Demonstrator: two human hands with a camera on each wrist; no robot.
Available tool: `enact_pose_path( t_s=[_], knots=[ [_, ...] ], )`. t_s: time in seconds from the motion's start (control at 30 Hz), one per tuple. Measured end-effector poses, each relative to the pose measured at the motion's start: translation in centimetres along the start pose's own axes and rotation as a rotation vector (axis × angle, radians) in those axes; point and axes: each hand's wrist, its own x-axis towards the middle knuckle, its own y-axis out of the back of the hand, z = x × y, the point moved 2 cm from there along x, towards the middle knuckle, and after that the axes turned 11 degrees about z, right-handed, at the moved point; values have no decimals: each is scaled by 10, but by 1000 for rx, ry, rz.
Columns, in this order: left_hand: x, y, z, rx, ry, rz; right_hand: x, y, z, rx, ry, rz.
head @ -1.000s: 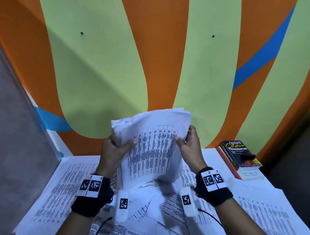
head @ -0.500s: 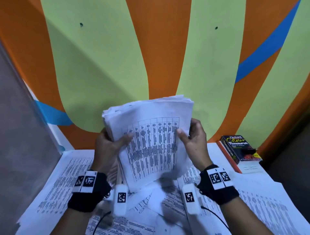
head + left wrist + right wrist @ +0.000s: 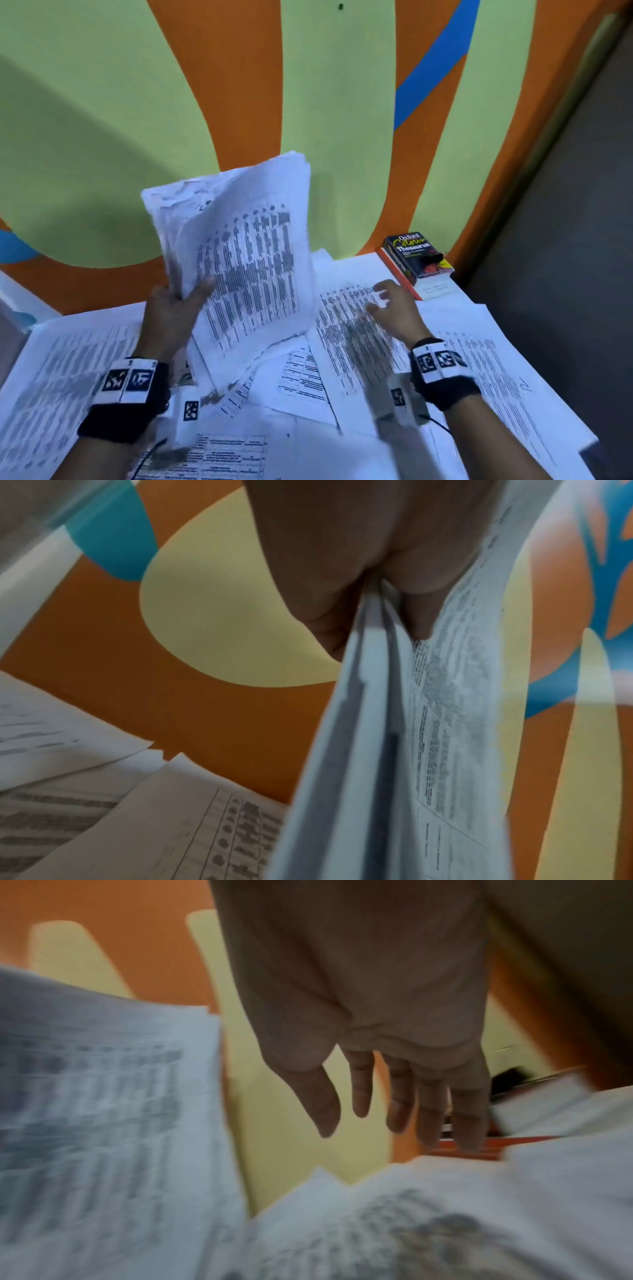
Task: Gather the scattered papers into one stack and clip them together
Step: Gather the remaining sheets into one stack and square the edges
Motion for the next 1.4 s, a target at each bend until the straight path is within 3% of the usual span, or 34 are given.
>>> enact_pose_path(
  t_s=[0.17,0.23,0.43,0.57,0.8,0.9,1.13,1.27,1.4],
  knots=[
    [-1,2,3,-2,-45,75,-17,81,103,-334,-423,197],
    [-5,0,3,6,-68,62,-31,102,127,-489,-554,200],
    [-14,-21,7,-2,-80,29,-38,108,164,-599,-715,133],
    [-17,-30,8,-14,-100,-13,-28,102,172,-556,-670,101],
    [-20,-32,11,-22,-111,-17,-27,119,172,-661,-677,196],
    [-19,-32,11,-33,-108,-19,-23,126,177,-526,-663,190],
    [-17,-33,8,7,-92,5,-35,140,158,-298,-348,416],
    [-14,-32,6,-12,-87,27,-39,166,125,-173,-173,372],
    [-9,-29,4,20,-92,55,-35,197,82,242,-144,427]
  ],
)
